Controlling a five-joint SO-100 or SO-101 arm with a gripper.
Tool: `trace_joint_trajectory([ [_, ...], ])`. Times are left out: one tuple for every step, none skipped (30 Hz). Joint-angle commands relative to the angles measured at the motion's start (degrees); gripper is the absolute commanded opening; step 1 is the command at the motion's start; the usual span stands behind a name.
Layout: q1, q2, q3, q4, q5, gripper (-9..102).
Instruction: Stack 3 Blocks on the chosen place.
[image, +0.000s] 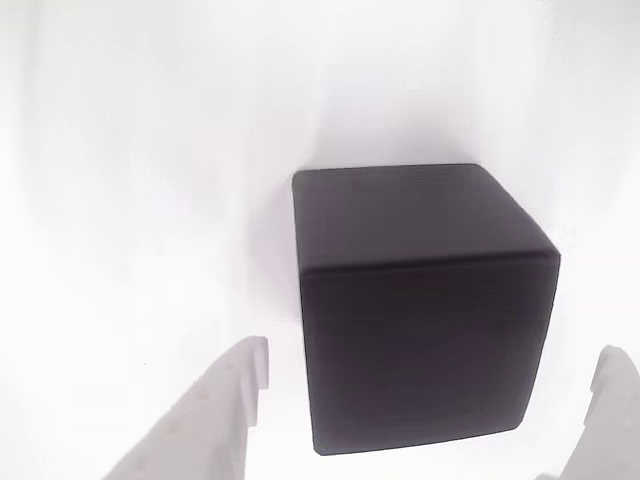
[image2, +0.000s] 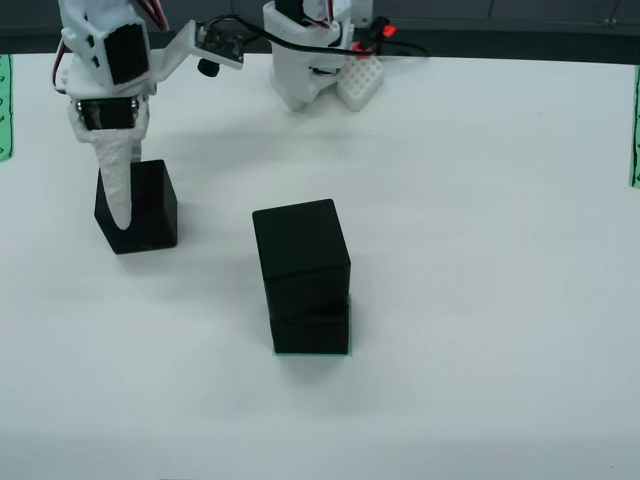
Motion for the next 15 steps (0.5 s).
trace_joint_trajectory([
  [-0.79, -1.76, -3.34, 0.88, 0.62, 40],
  [-1.05, -2.29, -3.34, 1.23, 0.62, 40],
  [-1.41, -2.64, -3.34, 1.32, 0.62, 40],
  [-1.67, -2.99, -3.34, 1.32, 0.62, 40],
  [-1.85, -3.43, -3.34, 1.23, 0.62, 40],
  [-2.11, -3.69, -3.34, 1.14, 0.62, 40],
  [-2.29, -4.13, -3.25, 1.05, 0.62, 40],
  [-2.46, -4.57, -3.25, 1.05, 0.62, 40],
  [-2.64, -4.92, -3.25, 0.88, 0.62, 40],
  [-2.72, -5.27, -3.34, 0.88, 0.62, 40],
  [-2.81, -5.71, -3.6, 0.88, 0.62, 39],
  [-2.81, -6.15, -3.87, 0.88, 0.62, 39],
  [-2.9, -6.59, -4.31, 0.88, 0.62, 38],
  [-2.9, -7.21, -4.83, 1.05, 0.62, 38],
  [-2.9, -7.91, -5.71, 1.49, 0.62, 38],
])
